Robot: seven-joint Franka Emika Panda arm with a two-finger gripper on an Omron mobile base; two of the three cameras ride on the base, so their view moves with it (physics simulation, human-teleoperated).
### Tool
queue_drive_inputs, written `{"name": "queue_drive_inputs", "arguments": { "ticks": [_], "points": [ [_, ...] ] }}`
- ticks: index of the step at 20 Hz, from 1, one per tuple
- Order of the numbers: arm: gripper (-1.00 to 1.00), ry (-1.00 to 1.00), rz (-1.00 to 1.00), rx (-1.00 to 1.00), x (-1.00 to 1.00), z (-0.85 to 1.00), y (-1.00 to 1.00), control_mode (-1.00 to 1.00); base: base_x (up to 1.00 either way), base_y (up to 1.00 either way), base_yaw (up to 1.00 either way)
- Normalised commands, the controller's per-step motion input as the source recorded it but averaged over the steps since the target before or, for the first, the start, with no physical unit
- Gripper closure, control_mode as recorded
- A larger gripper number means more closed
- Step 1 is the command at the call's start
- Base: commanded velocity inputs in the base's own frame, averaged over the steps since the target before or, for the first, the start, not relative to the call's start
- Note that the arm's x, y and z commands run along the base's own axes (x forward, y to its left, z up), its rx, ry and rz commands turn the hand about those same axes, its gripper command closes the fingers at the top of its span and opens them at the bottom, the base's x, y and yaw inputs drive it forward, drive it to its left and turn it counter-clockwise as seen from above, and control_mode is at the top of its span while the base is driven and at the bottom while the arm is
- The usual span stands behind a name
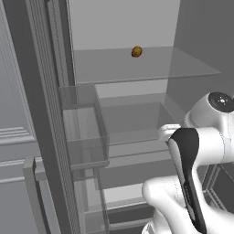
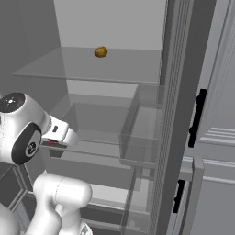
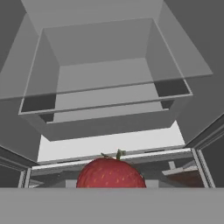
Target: Take the strawberry from the fridge and place it on top of the pancake, located on the dining counter.
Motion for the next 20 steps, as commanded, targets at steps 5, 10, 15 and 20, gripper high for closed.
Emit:
{"name": "queue_drive_inputs", "arguments": {
  "ticks": [5,10,15,20],
  "points": [
    [1.0,0.0,0.0,0.0,0.0,0.0,0.0,-1.0,0.0,0.0,0.0],
    [1.0,0.0,0.0,0.0,-0.2,0.0,0.0,1.0,-0.31,0.0,0.0],
    [1.0,0.0,0.0,0.0,0.0,0.0,0.0,1.0,-0.93,0.0,0.0],
    [1.0,0.0,0.0,0.0,0.0,0.0,0.0,1.0,-0.99,0.0,0.0]
  ]
}}
